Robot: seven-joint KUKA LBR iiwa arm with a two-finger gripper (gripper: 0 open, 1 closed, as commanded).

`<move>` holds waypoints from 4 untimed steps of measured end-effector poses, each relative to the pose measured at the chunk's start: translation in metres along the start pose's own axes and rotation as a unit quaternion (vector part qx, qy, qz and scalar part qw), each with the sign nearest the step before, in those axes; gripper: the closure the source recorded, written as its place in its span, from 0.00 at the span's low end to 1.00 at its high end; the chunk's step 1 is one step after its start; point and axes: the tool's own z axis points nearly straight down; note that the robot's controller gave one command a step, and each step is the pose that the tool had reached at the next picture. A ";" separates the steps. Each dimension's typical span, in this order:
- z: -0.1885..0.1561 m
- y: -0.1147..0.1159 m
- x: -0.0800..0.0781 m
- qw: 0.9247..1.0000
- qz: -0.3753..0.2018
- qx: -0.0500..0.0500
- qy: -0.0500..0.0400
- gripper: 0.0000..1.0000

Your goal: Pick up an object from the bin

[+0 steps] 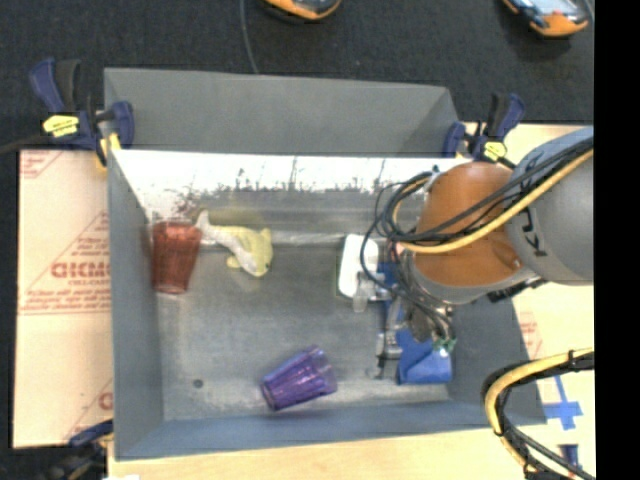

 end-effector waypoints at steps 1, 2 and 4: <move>-0.004 0.000 -0.002 1.000 0.000 0.000 -0.004 0.00; 0.005 0.010 0.003 1.000 0.010 0.001 -0.007 0.00; -0.020 0.018 0.018 1.000 0.008 0.000 -0.005 0.00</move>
Offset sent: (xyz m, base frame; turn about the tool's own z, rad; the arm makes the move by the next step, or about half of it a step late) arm -0.0192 0.0474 -0.0327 0.0651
